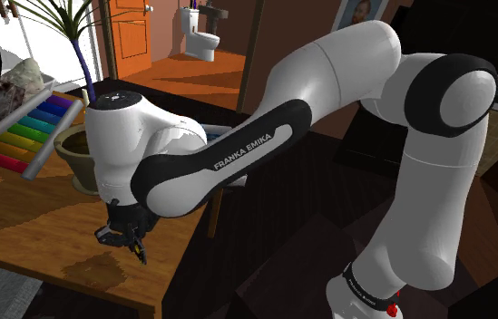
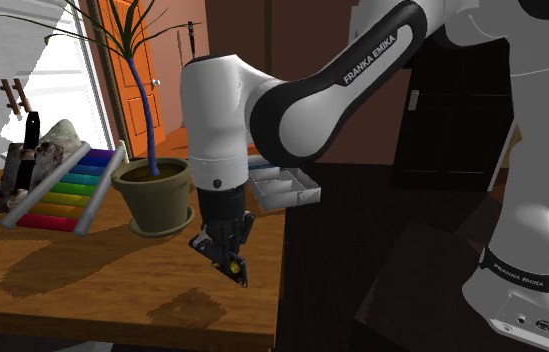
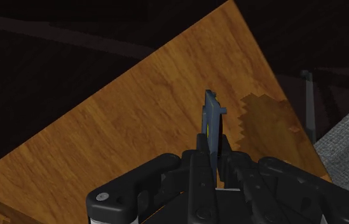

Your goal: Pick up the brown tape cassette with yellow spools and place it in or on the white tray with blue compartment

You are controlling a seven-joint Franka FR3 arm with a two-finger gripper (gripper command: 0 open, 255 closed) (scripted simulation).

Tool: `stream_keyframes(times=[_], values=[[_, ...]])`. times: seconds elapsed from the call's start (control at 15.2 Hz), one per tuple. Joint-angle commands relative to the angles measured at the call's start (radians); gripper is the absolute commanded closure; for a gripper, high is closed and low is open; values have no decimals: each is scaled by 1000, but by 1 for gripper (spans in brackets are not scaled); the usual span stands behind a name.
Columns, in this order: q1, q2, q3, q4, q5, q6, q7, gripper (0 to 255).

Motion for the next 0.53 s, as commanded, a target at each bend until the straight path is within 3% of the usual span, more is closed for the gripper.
stream_keyframes(times=[0.0,0.46], values=[[-5,-15,6,11,13,-24,-8,255],[-17,-62,22,51,49,-102,-32,255]])
